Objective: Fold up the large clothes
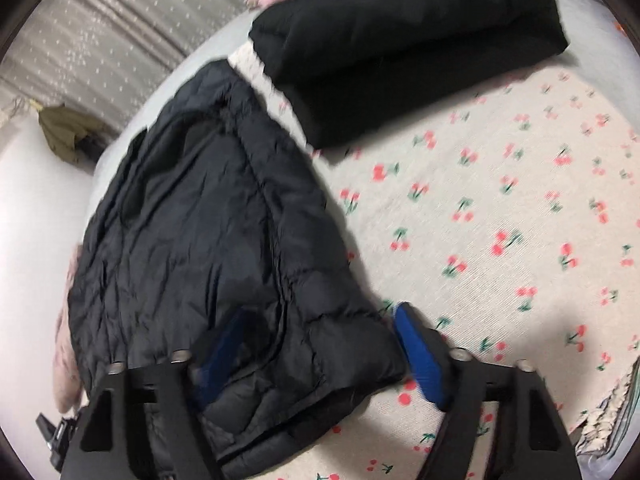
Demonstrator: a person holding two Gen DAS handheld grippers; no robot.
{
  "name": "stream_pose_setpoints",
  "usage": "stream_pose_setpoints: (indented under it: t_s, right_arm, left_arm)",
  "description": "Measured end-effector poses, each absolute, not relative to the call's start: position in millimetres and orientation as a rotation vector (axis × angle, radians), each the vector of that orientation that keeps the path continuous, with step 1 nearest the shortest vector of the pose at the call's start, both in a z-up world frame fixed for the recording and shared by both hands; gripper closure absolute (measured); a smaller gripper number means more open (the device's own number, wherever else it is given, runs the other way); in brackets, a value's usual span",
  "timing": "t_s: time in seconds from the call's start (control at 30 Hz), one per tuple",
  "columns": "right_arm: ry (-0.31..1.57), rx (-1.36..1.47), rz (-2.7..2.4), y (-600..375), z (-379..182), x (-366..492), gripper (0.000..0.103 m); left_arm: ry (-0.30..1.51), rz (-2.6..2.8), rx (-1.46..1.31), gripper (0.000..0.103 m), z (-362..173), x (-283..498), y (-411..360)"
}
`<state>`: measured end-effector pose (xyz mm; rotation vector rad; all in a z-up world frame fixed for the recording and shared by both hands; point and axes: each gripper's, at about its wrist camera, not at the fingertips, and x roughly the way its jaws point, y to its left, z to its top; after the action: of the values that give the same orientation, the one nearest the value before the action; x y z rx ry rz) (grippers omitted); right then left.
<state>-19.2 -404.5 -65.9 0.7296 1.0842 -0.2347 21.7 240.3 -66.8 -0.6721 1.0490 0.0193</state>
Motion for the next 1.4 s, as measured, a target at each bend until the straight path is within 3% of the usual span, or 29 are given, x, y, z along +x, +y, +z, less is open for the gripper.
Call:
stream_pose_setpoints:
  t_s: [0.17, 0.3, 0.33, 0.53, 0.6, 0.63, 0.67, 0.8, 1.2, 1.4]
  right_arm:
    - [1.1, 0.682, -0.244, -400.1, -68.7, -20.5, 0.047]
    - [1.087, 0.724, -0.233, -405.9, -70.6, -31.4, 0.052]
    - [1.085, 0.735, -0.228, -406.6, -71.0, -34.2, 0.054]
    - [1.11, 0.769, -0.13, -402.1, -74.9, -30.9, 0.07]
    - [1.105, 0.787, -0.111, -402.7, -75.8, -31.6, 0.08]
    - [1.095, 0.805, -0.1, -403.9, -75.9, -32.2, 0.089]
    - [1.078, 0.821, -0.091, -405.3, -74.6, -33.7, 0.092]
    - [1.004, 0.824, -0.089, -400.7, -61.1, -35.1, 0.096]
    - [0.746, 0.89, 0.013, -403.2, -13.7, -91.9, 0.098]
    - [0.663, 0.97, 0.112, -407.9, 1.4, -137.1, 0.099]
  left_arm:
    - [1.1, 0.037, -0.624, 0.045, -79.0, 27.4, 229.2]
    - [1.11, 0.0, -0.633, 0.077, -79.1, 27.2, 226.2]
    - [1.11, -0.007, -0.641, 0.081, -79.0, 26.2, 226.4]
    - [1.122, -0.009, -0.637, 0.077, -79.2, 28.8, 222.4]
    - [1.124, -0.007, -0.63, 0.077, -80.1, 29.6, 221.5]
    - [1.119, -0.003, -0.62, 0.081, -78.7, 29.0, 221.4]
    - [1.11, -0.005, -0.613, 0.084, -76.6, 28.3, 220.9]
    - [1.06, -0.02, -0.596, 0.091, -63.1, 21.8, 219.5]
    - [0.896, -0.028, -0.521, 0.092, -22.4, -46.9, 212.9]
    - [0.834, -0.067, -0.62, 0.092, -11.9, -89.7, 223.5]
